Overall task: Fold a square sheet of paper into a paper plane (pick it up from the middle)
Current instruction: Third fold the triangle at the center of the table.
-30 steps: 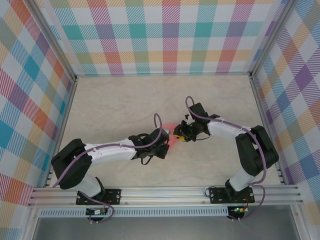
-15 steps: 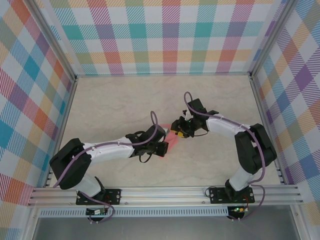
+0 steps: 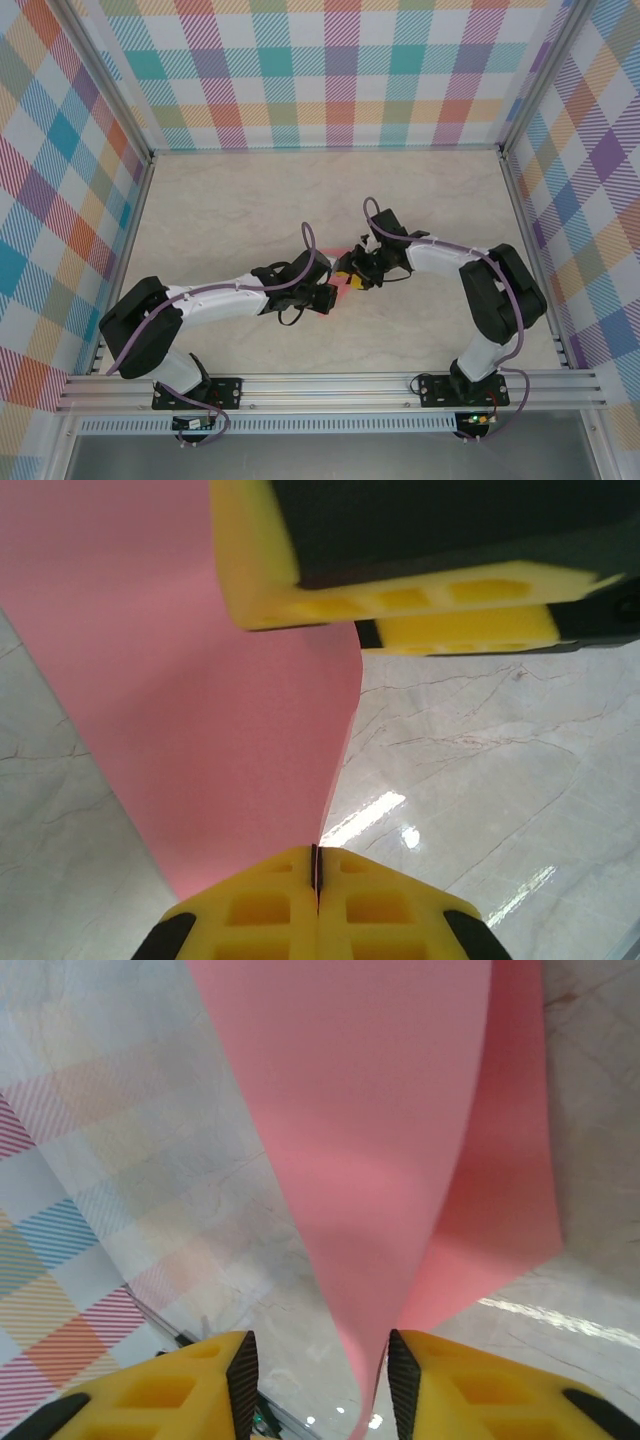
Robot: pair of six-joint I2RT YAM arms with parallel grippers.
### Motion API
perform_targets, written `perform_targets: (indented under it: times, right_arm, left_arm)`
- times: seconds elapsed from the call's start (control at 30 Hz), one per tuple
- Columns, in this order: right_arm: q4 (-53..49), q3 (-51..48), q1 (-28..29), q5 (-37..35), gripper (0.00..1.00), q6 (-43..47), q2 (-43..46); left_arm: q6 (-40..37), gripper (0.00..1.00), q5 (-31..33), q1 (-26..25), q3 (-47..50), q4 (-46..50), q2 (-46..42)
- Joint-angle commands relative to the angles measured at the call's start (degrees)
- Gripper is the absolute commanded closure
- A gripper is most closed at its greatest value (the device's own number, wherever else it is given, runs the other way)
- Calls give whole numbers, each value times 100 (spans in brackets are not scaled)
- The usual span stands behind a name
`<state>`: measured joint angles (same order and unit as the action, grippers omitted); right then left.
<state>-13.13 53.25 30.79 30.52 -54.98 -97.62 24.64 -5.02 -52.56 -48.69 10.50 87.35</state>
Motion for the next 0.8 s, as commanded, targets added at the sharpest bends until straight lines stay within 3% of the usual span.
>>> perform_targets:
  times: [0.0,0.4,0.77]
  right_arm:
    - [160,112,50,208,60,-256,-134]
    - [57,79,50,112,62,-250,-158]
    - [-2,106,50,114,63,-204,-169]
  left_arm:
    - [7,91,-94,74,-187,154,-47]
    - [71,77,57,72,-141,112,-244]
    - [58,71,-63,70,-117,49,-289]
